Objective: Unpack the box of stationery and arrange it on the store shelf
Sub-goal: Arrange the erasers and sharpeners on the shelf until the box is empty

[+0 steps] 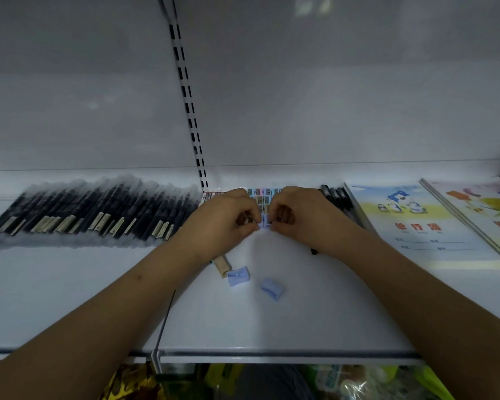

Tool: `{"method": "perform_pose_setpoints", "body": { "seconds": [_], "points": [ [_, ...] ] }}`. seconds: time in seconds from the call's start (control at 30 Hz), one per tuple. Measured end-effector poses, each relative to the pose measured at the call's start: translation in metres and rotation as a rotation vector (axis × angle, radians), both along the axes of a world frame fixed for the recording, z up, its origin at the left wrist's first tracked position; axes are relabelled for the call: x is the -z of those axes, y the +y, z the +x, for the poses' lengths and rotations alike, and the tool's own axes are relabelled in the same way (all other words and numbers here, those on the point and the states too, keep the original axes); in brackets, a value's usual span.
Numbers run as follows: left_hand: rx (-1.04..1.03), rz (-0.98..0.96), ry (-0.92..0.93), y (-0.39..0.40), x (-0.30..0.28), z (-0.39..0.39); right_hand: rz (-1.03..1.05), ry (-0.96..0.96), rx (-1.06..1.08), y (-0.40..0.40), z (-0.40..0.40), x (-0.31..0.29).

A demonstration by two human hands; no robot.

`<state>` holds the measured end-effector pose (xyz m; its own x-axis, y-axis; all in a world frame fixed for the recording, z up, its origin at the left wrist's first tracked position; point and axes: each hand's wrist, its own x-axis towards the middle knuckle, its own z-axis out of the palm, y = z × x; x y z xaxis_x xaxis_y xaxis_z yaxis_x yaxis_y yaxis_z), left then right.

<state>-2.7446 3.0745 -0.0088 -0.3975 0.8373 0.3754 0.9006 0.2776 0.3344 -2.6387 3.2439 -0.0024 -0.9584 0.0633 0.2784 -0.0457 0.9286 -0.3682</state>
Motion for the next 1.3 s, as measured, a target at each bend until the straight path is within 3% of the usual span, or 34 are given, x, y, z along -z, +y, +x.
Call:
{"method": "perform_pose_setpoints", "body": {
  "seconds": [0.17, 0.27, 0.37, 0.5, 0.67, 0.8, 0.97, 1.1, 1.3],
  "points": [
    [0.013, -0.036, -0.017, -0.013, -0.008, 0.000, 0.044, 0.021, 0.023, 0.001, -0.001, -0.001],
    [0.021, -0.002, -0.121, -0.036, -0.023, 0.005, -0.038, 0.026, -0.052, -0.004, 0.010, -0.015],
    [0.120, -0.159, -0.309, -0.057, -0.035, 0.017, -0.184, -0.186, -0.205, -0.018, 0.027, -0.030],
    [0.184, -0.331, -0.178, -0.060, -0.024, 0.027, -0.088, -0.349, -0.300, -0.031, 0.029, -0.026],
    [0.143, -0.258, -0.108, -0.051, -0.022, 0.030, -0.156, -0.355, -0.274, -0.024, 0.031, -0.028],
    [0.097, -0.162, -0.204, -0.046, -0.026, 0.033, -0.205, -0.405, -0.239, -0.016, 0.033, -0.031],
    [0.006, 0.016, -0.319, -0.041, -0.019, 0.033, -0.260, -0.207, -0.073, 0.004, 0.036, -0.040],
    [-0.024, 0.155, -0.568, -0.032, -0.015, 0.036, -0.212, -0.010, 0.049, 0.021, 0.036, -0.044],
    [-0.078, 0.168, -0.535, -0.015, -0.011, 0.033, -0.035, 0.034, 0.072, 0.011, 0.038, -0.031]
  ]
}}
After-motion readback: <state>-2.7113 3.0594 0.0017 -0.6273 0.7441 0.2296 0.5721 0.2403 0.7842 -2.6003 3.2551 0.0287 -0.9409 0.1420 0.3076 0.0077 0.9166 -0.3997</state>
